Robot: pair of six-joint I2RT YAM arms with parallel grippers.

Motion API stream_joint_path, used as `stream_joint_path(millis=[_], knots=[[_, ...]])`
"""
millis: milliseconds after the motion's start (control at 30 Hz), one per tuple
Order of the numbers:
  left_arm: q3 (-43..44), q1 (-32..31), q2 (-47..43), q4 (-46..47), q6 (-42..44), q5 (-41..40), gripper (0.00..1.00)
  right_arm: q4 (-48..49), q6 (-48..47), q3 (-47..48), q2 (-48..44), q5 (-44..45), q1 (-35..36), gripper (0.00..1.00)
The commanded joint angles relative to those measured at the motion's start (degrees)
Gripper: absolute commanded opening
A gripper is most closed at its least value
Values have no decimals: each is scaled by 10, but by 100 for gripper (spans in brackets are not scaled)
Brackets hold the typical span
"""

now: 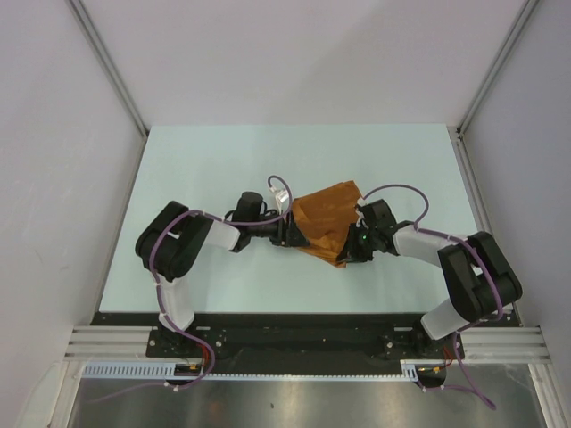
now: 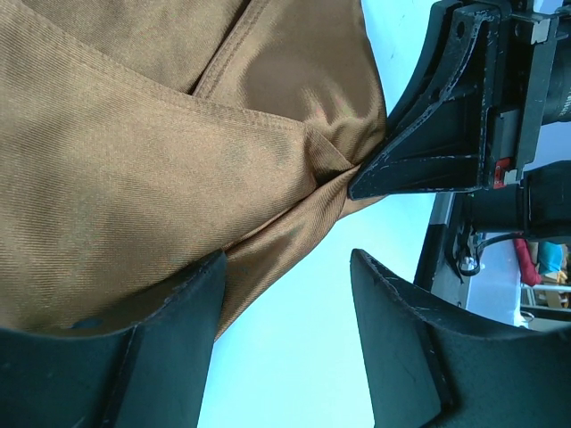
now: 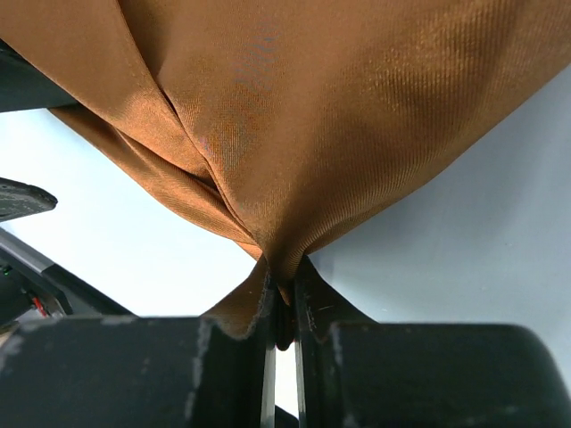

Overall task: Fold the napkin, place the utensils inside, and roll it up
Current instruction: Roll the napkin at the center of the board.

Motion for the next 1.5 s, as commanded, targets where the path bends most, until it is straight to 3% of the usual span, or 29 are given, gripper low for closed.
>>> stream_joint_path(millis=[0, 300, 567, 667, 1100, 1133, 1467], knots=[[17, 1, 9, -45, 27, -16, 65, -44, -18, -18, 37, 9, 2, 6], [26, 1, -88, -66, 29, -38, 69, -87, -21, 9, 40, 4, -8, 6], [-32, 14, -198, -155, 86, -153, 70, -118, -27, 27, 46, -7, -33, 5], [-48, 22, -200, -159, 92, -149, 71, -135, -35, 41, 54, -11, -42, 4], [-131, 28, -207, -64, 74, -93, 81, -198, -61, 91, 86, -30, -61, 0], [-137, 28, -204, -49, 69, -87, 94, -199, -61, 92, 88, -30, -62, 0], [-168, 28, -147, 84, 16, -39, 96, -211, -64, 104, 95, -30, -63, 0]])
